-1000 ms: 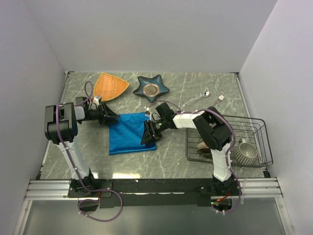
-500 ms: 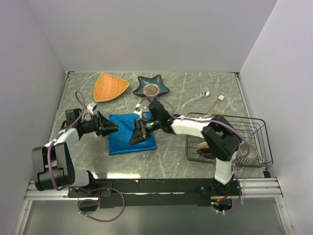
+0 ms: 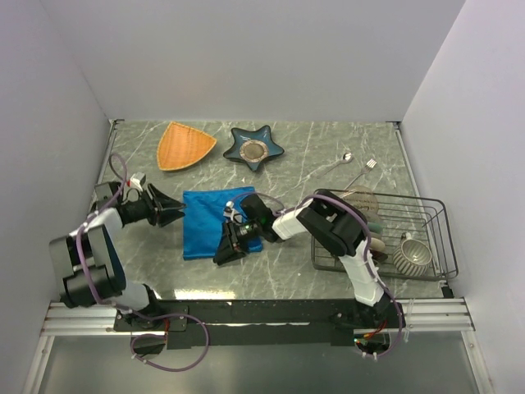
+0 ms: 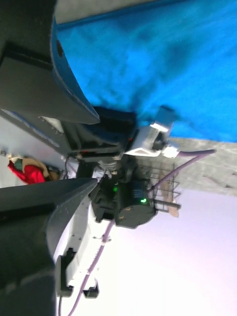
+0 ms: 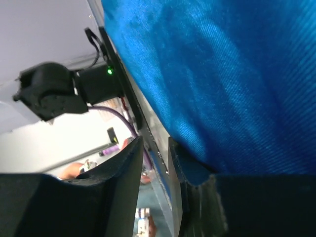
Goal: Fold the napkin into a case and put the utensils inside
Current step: Pick up the lower triangle-folded napkin from the center of the board.
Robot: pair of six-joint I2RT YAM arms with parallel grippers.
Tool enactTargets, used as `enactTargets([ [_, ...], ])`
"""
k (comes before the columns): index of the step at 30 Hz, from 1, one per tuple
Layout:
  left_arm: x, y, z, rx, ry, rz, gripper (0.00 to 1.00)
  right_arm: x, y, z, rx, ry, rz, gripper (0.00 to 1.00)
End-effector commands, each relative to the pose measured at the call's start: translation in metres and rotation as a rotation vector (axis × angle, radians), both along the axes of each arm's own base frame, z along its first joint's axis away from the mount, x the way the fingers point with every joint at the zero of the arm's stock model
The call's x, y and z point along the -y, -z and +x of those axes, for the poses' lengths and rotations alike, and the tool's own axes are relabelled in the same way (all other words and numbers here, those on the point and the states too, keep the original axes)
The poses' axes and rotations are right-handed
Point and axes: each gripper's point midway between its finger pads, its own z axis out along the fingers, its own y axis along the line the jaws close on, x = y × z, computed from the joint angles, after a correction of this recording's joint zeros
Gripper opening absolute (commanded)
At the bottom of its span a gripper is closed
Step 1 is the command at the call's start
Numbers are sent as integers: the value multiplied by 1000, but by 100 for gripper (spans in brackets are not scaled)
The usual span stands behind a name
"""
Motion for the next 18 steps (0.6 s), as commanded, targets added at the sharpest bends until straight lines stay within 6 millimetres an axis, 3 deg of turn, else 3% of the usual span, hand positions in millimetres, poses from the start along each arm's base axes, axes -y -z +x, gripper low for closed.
enactTargets([
  [1,-18,-10,31,136,44,129,55,-18,-49,7,38,-18,111,37],
  [2,-27,-14,51,175,44,182,57,-23,-68,9,67,-33,148,38],
  [4,-39,-8,65,206,72,276,58,-17,-100,14,137,-54,177,42],
  [6,-57,1,91,220,81,370,58,-11,-119,26,202,-55,189,44],
  [9,-73,16,121,217,93,444,57,14,-120,54,292,-18,123,45],
  [11,-72,31,134,215,161,467,56,27,-110,71,331,0,68,45],
  [18,-51,60,149,208,297,484,54,31,-74,84,355,-11,-22,44],
])
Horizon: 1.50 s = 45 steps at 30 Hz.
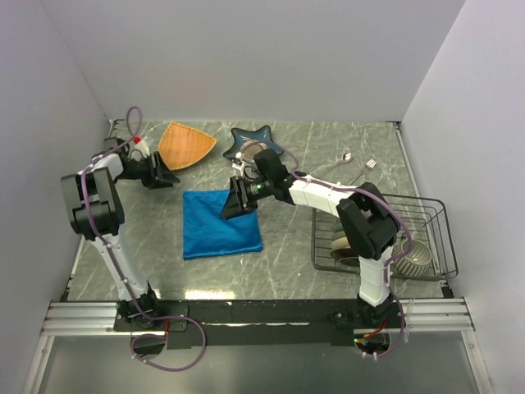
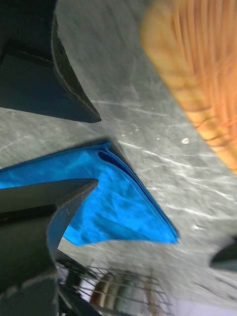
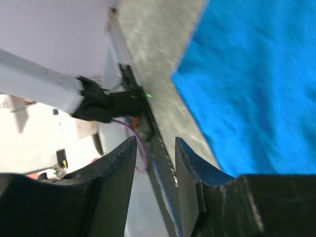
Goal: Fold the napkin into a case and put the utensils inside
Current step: Pick up the lower triangle-folded napkin from the center of the board.
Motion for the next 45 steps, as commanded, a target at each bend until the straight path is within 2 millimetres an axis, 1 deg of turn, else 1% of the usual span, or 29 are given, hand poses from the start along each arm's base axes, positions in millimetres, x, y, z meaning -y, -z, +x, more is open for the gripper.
enactTargets([
  [1,17,4,-1,14,114,30,55,7,45,-12,-19,-42,-129,44],
  [3,23,7,-2,6,130,11,54,11,59,-11,-32,-41,-151,43],
  [5,30,13,-9,-23,149,-7,53,14,69,-11,-45,-37,-177,43],
  [6,33,16,-11,-28,164,-8,52,17,78,-8,-49,-33,-191,43],
  [8,35,23,-18,-56,170,-19,50,18,85,-5,-62,-24,-207,43],
  [9,37,25,-20,-62,176,-18,50,20,92,-3,-70,-18,-221,42],
  [12,39,32,-23,-80,176,-15,47,23,100,0,-71,-11,-235,42],
  [16,46,35,-26,-84,202,-10,42,26,108,-1,-83,-17,-255,42],
  [18,50,33,-26,-72,215,-14,38,26,111,-2,-86,-20,-262,42],
  [22,54,28,-21,-42,223,-16,35,27,114,-2,-84,-21,-267,42],
  [25,53,28,-20,-35,233,-10,30,28,116,-1,-81,-20,-273,42],
  [26,54,28,-20,-27,242,-6,26,29,117,1,-82,-18,-274,42],
  [29,52,25,-21,-1,257,10,19,29,117,2,-80,-18,-276,42],
  [31,52,18,-23,31,270,19,17,30,119,1,-82,-19,-281,41],
  [32,53,15,-24,61,291,26,12,30,119,1,-82,-19,-281,41],
  [33,53,13,-25,80,302,31,10,30,120,2,-84,-15,-284,41],
  [34,53,6,-27,110,311,38,8,30,120,2,-83,-14,-285,41],
  [36,54,1,-31,172,352,53,2,30,121,4,-82,-11,-286,41],
  [37,54,-4,-35,202,368,60,2,30,122,3,-85,-11,-289,41],
  [39,55,-8,-39,264,405,83,1,30,122,3,-87,-9,-291,41],
  [40,56,-11,-44,284,418,89,1,30,123,4,-86,-5,-291,41],
  [42,57,-12,-48,338,460,112,1,29,123,4,-90,-6,-293,41],
  [43,58,-14,-53,355,474,119,1,30,125,4,-92,-3,-295,41],
  [45,59,-13,-57,409,522,150,1,29,123,4,-89,-4,-293,41],
])
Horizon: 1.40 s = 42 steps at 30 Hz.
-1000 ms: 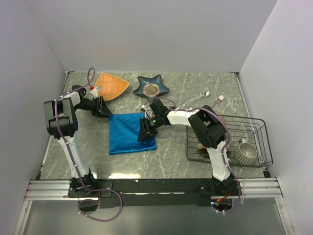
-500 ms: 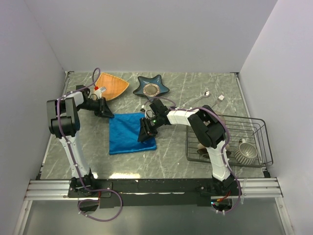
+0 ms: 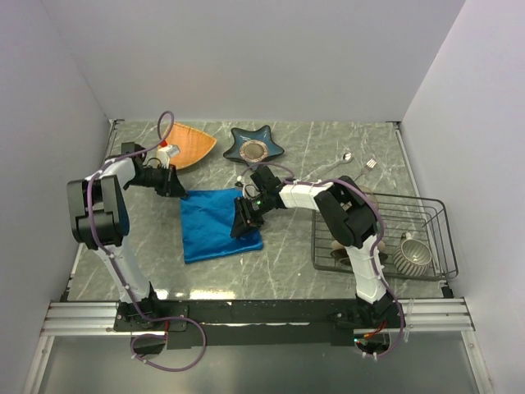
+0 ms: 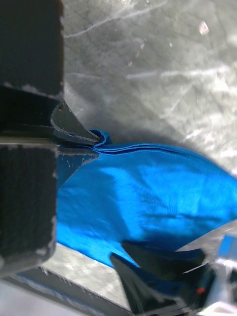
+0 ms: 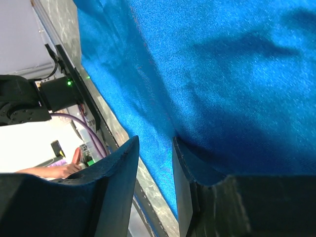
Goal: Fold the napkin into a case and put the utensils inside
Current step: Pick up the lower triangle-folded napkin from the center of the board, then fold the lower triangle-folded napkin at the center of the board.
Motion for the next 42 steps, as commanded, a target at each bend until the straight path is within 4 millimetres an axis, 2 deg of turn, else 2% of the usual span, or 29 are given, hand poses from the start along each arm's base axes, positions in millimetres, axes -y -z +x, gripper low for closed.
enactTargets([
  [1,9,-16,-13,203,156,23,1,2,11,13,35,25,-40,41],
  [13,25,-11,-62,461,471,141,1,3,12,14,44,40,-51,42],
  [16,29,-6,-78,481,566,173,1,4,11,15,50,41,-53,42],
  [17,25,-1,-81,505,618,216,1,3,10,15,54,39,-50,42],
  [21,22,10,-100,518,738,283,1,2,-7,19,85,39,-28,42],
  [25,20,15,-109,554,797,327,1,1,-40,15,135,18,27,41],
  [31,22,25,-118,628,882,377,1,9,-70,11,195,-1,54,36],
  [38,26,27,-121,660,908,383,1,21,-58,0,169,6,3,33],
  [42,24,27,-126,701,944,407,1,23,-47,-6,117,44,-14,24],
])
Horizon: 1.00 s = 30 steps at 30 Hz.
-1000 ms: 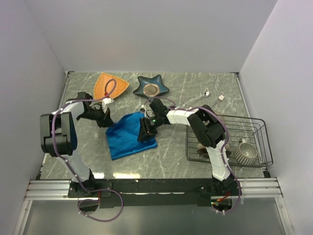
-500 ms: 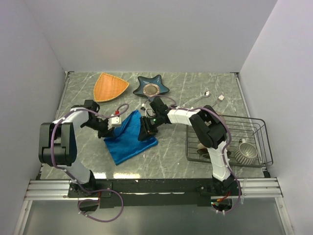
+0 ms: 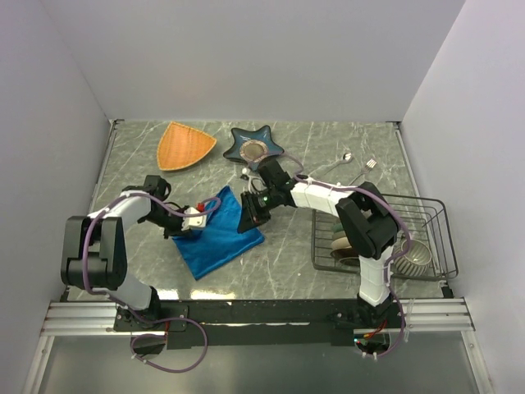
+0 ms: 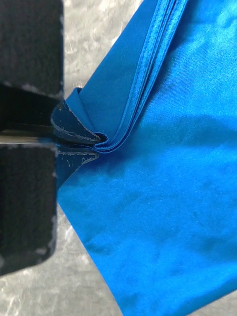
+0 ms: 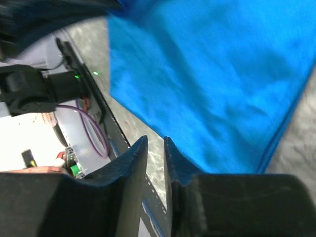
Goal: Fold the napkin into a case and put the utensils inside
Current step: Fold the lower triangle-folded napkin at the center of the board.
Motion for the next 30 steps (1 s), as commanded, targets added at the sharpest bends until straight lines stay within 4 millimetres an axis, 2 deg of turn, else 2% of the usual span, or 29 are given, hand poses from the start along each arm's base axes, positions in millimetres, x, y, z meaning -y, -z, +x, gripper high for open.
enactTargets([
  [1,5,-10,-1,108,104,-13,1,9,10,-7,-42,50,-38,22],
  [5,7,-9,-12,102,143,-13,1,12,31,-5,-63,87,-80,14],
  [9,11,-13,-19,118,185,-16,1,13,49,-3,-93,121,-123,1],
  [12,10,-10,-28,111,238,-1,1,15,60,-2,-118,142,-154,0],
  [20,6,-1,-54,61,348,48,1,22,72,-2,-137,181,-199,0],
  [30,11,0,-52,18,329,52,1,18,68,3,-133,196,-194,0],
])
